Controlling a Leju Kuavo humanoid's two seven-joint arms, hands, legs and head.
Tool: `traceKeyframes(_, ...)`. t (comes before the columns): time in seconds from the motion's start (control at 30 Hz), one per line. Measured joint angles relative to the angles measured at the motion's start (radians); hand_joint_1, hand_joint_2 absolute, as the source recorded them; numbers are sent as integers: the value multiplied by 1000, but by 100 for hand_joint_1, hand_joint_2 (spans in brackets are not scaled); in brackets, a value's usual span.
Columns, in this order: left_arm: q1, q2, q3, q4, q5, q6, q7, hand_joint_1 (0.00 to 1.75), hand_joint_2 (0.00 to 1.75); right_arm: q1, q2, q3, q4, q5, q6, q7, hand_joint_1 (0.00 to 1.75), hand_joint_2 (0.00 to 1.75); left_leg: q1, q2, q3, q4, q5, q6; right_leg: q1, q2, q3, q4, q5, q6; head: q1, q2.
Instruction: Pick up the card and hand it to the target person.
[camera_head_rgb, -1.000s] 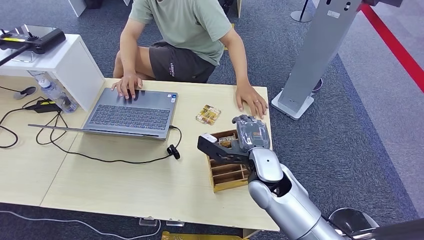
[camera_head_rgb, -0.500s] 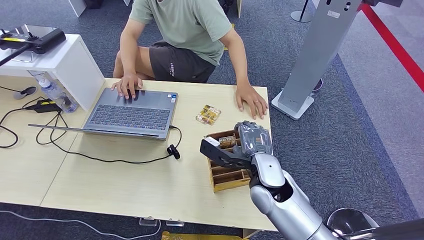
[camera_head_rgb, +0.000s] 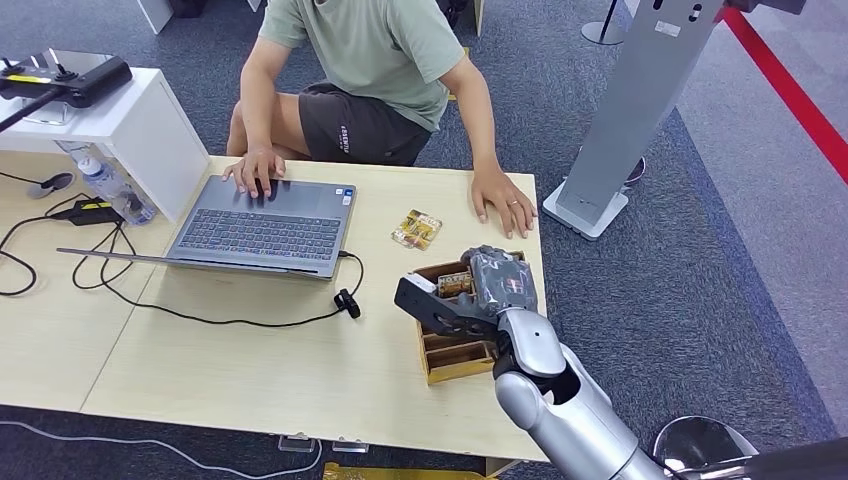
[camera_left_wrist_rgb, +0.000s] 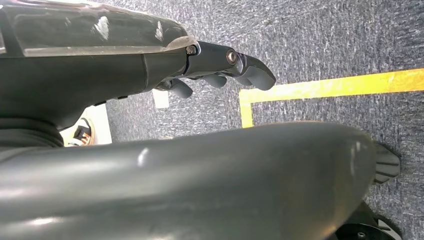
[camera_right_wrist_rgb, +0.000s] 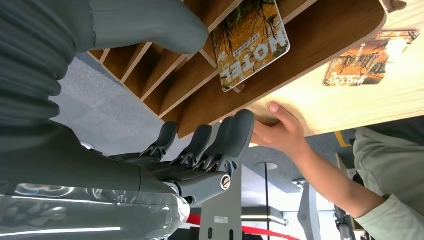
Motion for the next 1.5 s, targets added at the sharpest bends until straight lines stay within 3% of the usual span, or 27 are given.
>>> traceKeyframes(0.77,0,0,0,0,8,3,1,0,0,-21,23,29,56,-46,-11,-10,80,175,0,0,0,0,0,0,0,0,0,0,0,0,0,0)
traceKeyframes(1.1,0,0,0,0,12,4,1,0,0,-31,31,46,85,-52,-11,-17,72,175,0,0,0,0,0,0,0,0,0,0,0,0,0,0)
traceKeyframes(1.33,0,0,0,0,13,5,0,0,0,-34,33,51,96,-54,-12,-18,75,175,0,0,0,0,0,0,0,0,0,0,0,0,0,0)
traceKeyframes(1.5,0,0,0,0,13,5,0,0,0,-35,33,55,97,-58,-12,-18,89,175,0,0,0,0,0,0,0,0,0,0,0,0,0,0)
